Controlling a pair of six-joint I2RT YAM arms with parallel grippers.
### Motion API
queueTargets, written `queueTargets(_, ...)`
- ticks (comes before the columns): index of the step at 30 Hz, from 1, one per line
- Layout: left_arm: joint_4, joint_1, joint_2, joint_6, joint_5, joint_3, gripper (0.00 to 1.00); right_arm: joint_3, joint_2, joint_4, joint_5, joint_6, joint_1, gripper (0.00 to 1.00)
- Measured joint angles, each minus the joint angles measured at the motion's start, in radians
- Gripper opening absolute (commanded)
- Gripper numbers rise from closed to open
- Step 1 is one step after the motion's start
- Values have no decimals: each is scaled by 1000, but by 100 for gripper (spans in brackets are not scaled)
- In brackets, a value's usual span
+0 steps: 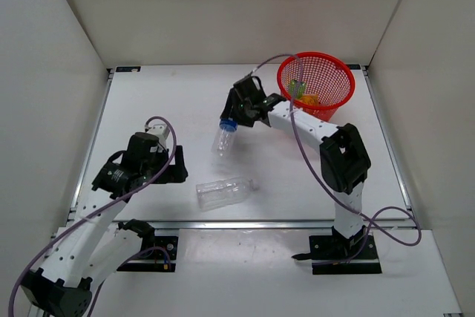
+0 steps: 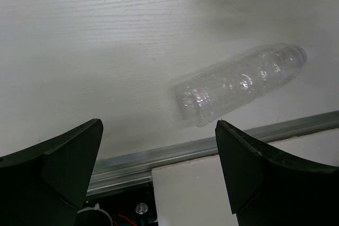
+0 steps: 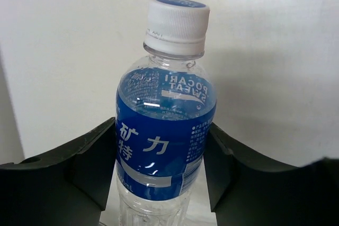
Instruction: Put the plastic bottles in the bin
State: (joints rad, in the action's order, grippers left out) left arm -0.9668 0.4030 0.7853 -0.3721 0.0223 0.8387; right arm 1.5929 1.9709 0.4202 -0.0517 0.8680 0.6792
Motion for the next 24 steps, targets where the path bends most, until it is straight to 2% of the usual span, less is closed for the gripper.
queueTargets(7,118,44,109,43,-132,-1,99,242,-139,66,14,-271,-127,25)
queueTargets(11,184,71,217,76,-200,-1,99,261,-322,47,-59,-422,-250,27)
queueTargets(15,225,116,319,120,-244,17,99,266,-422,13,-119,-523,-412,28)
queueTargets(19,267,172,439,168,-294,61,99,214,-425,-37,-199,-621,-536,32)
queueTargets(24,302,212,537,229,-341,94,99,148,-327,-65,-280,-743,-545,38)
